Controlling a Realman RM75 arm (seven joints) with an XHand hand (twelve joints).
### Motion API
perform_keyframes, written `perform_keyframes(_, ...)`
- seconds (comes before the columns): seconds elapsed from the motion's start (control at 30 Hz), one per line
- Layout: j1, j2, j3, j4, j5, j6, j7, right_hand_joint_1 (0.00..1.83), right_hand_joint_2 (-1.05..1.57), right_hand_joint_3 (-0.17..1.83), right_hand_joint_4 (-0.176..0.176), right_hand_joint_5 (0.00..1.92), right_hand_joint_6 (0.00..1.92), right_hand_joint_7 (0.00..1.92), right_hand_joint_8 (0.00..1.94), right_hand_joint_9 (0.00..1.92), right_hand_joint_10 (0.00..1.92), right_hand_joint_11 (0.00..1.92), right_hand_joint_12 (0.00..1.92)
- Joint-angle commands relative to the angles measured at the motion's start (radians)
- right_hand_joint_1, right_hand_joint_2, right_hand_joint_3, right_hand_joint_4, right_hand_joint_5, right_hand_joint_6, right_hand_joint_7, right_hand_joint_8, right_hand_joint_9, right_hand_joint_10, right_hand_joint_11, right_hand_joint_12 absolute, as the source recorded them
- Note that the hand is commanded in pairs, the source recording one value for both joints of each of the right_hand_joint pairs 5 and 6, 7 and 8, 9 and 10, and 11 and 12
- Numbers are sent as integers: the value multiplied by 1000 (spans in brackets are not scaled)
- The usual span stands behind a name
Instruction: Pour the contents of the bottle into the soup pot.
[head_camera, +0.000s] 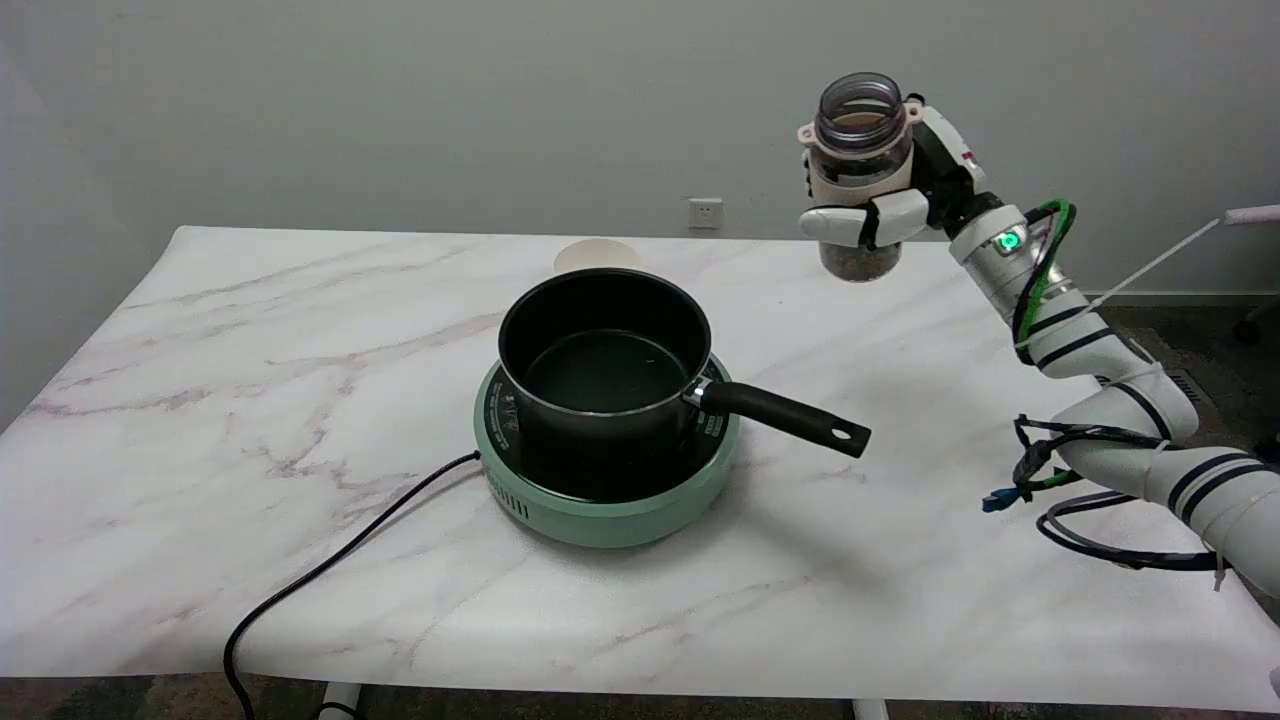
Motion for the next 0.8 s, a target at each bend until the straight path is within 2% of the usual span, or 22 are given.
perform_keyframes(0.03,80,9,-109,175,-68,-96,-4,1453,1360,526,0,1920,1920,1920,1920,1458,1458,1285,1285)
perform_keyframes(0.27,89,9,-128,228,-143,-131,-11,1462,1343,538,0,1920,1920,1920,1920,1453,1453,1283,1283)
perform_keyframes(0.57,86,11,-154,309,-217,-194,-132,1461,1341,544,0,1920,1920,1920,1920,1447,1447,1279,1279)
perform_keyframes(0.8,89,11,-165,369,-359,-285,-190,1466,1320,565,0,1920,1920,1920,1920,1439,1439,1272,1272)
